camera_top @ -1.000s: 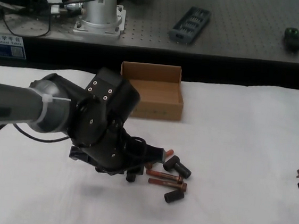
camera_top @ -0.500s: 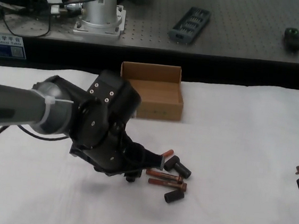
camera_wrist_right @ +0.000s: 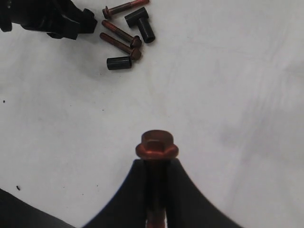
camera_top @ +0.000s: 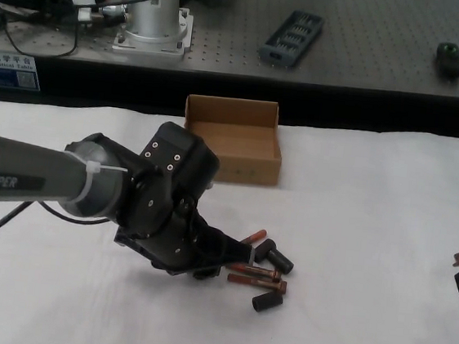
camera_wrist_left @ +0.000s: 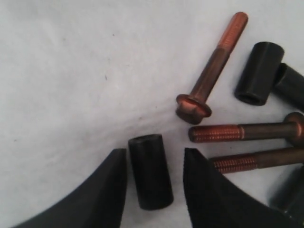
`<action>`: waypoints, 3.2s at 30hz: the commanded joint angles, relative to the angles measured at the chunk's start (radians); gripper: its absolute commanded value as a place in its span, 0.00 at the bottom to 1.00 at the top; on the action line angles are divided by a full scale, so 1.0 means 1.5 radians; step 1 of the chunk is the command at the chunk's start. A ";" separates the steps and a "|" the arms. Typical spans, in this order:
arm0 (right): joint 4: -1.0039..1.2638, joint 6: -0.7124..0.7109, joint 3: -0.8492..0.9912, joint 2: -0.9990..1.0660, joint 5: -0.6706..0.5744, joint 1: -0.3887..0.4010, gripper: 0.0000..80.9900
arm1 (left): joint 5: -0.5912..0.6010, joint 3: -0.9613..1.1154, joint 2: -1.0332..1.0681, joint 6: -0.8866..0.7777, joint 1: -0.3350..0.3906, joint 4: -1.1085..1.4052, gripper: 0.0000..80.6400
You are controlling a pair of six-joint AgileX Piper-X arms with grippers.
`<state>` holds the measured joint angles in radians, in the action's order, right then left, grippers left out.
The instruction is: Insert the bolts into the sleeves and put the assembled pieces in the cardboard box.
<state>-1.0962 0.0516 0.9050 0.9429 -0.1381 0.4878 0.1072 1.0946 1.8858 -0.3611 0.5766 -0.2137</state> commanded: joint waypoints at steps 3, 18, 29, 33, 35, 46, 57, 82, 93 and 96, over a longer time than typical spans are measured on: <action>0.007 -0.005 0.001 0.001 -0.010 0.001 0.04 | 0.013 0.003 0.010 -0.003 0.001 -0.012 0.22; 0.011 -0.005 0.001 0.001 -0.004 0.001 0.04 | 0.087 0.007 0.007 -0.059 0.003 -0.126 0.01; 0.083 -0.010 0.001 0.005 -0.026 0.001 0.04 | 0.174 0.007 -0.122 0.116 0.003 -0.121 0.01; 0.127 0.001 0.001 0.026 -0.084 0.001 0.04 | 0.245 0.006 -0.184 0.170 0.003 -0.121 0.01; 0.155 0.013 0.001 0.046 -0.113 0.002 0.04 | 0.275 0.004 -0.211 0.190 0.003 -0.121 0.01; 0.400 0.216 0.001 0.139 -0.276 0.002 0.04 | 0.435 -0.156 -0.386 0.141 -0.044 -0.001 0.01; 0.639 0.412 0.001 0.198 -0.382 0.010 0.04 | 0.534 -0.273 -0.477 -0.079 -0.070 0.322 0.01; 0.708 0.454 0.001 0.202 -0.403 0.072 0.04 | 0.555 -0.273 -0.477 -0.141 -0.068 0.398 0.01; 0.745 0.463 0.001 0.202 -0.409 0.072 0.04 | 0.555 -0.273 -0.477 -0.145 -0.068 0.398 0.01; 0.745 0.463 0.001 0.202 -0.411 0.072 0.04 | 0.553 -0.273 -0.477 -0.149 -0.068 0.398 0.01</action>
<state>0.0000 0.7471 0.9050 1.2446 -0.7370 0.5943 0.9391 0.6842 1.1812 -0.5697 0.4740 0.3620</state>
